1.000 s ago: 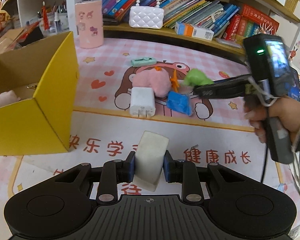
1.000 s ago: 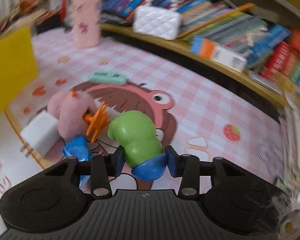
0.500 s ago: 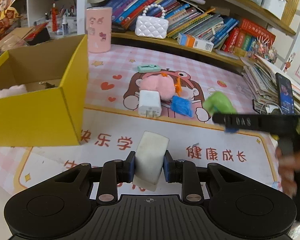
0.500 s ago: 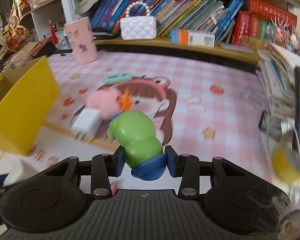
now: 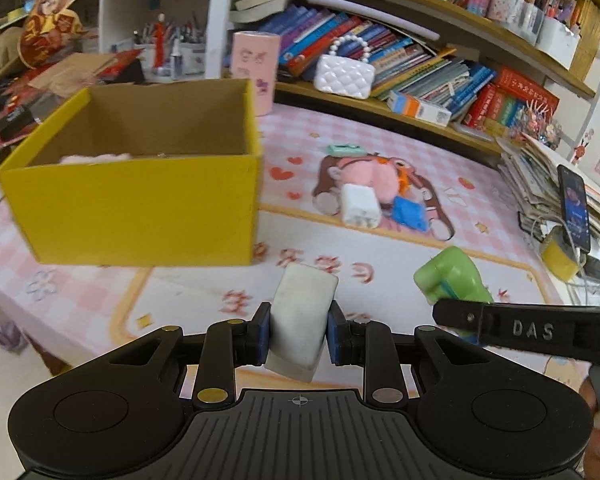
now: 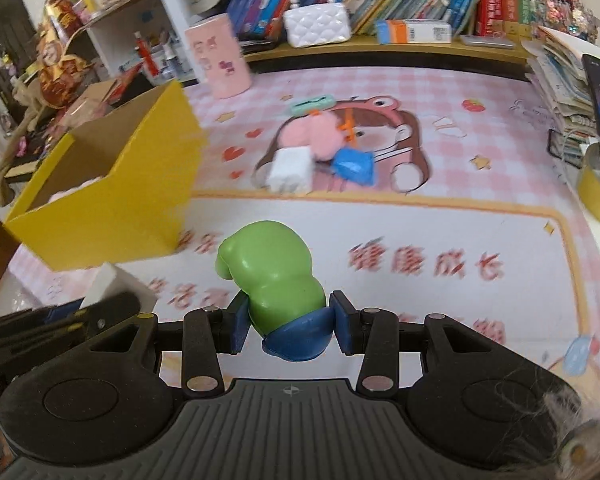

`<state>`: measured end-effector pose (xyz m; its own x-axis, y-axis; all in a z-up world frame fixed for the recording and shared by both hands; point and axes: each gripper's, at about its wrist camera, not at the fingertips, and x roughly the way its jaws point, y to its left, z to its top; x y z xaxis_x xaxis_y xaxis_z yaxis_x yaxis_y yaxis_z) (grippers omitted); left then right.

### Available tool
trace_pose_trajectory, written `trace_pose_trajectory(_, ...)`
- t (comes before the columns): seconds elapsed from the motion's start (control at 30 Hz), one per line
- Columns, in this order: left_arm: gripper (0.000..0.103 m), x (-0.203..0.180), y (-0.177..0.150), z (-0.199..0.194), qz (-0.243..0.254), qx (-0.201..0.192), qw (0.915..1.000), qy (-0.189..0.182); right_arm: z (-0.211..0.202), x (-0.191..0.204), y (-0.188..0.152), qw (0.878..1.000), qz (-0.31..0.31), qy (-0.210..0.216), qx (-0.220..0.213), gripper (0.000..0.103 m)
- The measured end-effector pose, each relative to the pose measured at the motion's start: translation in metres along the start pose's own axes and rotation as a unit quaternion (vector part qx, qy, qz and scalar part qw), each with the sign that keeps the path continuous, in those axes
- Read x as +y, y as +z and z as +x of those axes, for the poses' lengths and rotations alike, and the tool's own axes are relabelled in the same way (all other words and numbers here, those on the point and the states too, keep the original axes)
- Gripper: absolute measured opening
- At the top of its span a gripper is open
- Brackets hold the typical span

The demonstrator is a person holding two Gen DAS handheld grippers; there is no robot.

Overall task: Organize objects
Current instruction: 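Carry the eraser and the green-and-blue toy with both tools over the yellow box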

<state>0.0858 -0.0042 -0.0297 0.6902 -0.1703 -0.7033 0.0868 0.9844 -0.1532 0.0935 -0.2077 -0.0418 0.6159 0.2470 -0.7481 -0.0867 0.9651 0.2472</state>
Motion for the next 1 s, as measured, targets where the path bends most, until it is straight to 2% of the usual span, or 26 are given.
trace_pose_trajectory(0.13,0.025,0.021,-0.013,-0.02,0.003,-0.005,0.9999,0.015,-0.005,0.036,-0.017,0.999,-0.048,0.006,0.0,0.039)
trace_pose_trajectory(0.3,0.025,0.047,-0.023,-0.04,0.0,-0.014,0.9996,0.025,-0.007,0.074,-0.033,0.997,-0.075,0.012,0.003,0.039)
trace_pose_trajectory(0.57,0.025,0.087,-0.038,-0.06,-0.001,-0.009,0.9994,0.033,-0.002,0.117,-0.051,0.997,-0.078,0.021,0.016,0.039)
trace_pose_trajectory(1.0,0.025,0.139,-0.045,-0.083,0.001,-0.026,0.9988,0.042,0.008,0.169,-0.067,0.997,-0.073,0.029,0.022,0.039)
